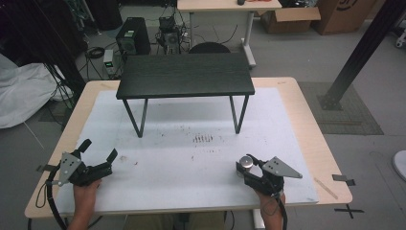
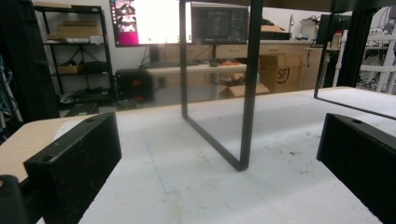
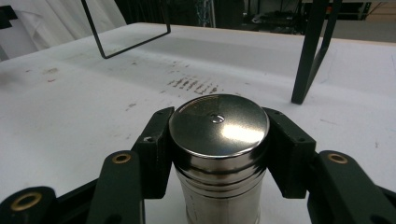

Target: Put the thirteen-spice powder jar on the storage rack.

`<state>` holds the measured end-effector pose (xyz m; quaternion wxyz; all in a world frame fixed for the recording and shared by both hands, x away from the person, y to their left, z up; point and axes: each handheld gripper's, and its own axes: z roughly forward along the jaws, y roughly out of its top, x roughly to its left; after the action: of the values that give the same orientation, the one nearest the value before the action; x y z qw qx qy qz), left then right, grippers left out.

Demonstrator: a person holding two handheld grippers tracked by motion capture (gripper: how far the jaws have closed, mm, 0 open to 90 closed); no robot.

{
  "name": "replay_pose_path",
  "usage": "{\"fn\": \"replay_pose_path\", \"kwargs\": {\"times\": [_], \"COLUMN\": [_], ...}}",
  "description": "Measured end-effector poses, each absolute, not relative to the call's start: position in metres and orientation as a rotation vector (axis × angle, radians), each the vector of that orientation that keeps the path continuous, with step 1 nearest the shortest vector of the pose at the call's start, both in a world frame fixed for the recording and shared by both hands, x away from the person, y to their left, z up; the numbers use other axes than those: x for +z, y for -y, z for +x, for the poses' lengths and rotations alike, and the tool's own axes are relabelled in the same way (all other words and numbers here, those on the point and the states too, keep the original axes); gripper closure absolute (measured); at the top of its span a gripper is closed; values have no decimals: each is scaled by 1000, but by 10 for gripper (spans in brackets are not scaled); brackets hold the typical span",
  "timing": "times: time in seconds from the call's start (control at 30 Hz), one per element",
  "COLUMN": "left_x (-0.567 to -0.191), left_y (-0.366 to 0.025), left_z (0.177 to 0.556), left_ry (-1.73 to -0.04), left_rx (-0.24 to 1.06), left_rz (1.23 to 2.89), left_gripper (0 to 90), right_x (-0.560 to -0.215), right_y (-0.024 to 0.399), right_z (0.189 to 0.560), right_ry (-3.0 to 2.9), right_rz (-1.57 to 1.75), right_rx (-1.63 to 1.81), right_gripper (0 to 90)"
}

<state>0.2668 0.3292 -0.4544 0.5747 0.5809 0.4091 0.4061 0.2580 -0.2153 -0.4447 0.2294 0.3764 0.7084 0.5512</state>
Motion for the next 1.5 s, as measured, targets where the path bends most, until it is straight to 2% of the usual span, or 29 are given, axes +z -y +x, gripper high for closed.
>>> {"fn": "replay_pose_path", "kwargs": {"times": [0.4,1.5], "left_x": [-454,-454], "left_y": [-329,-329], "left_z": [267,267], "left_ry": [-959,-961], "left_rx": [951,951], "left_rz": [1361,1365], "left_gripper": [3,2], "right_x": [-427,-324], "right_y": [213,188], "right_z": [263,295], "right_ry": [-1947,-2024], "right_rz": [993,791], "right_rx": [1572,1695], "right_gripper": [481,481]}}
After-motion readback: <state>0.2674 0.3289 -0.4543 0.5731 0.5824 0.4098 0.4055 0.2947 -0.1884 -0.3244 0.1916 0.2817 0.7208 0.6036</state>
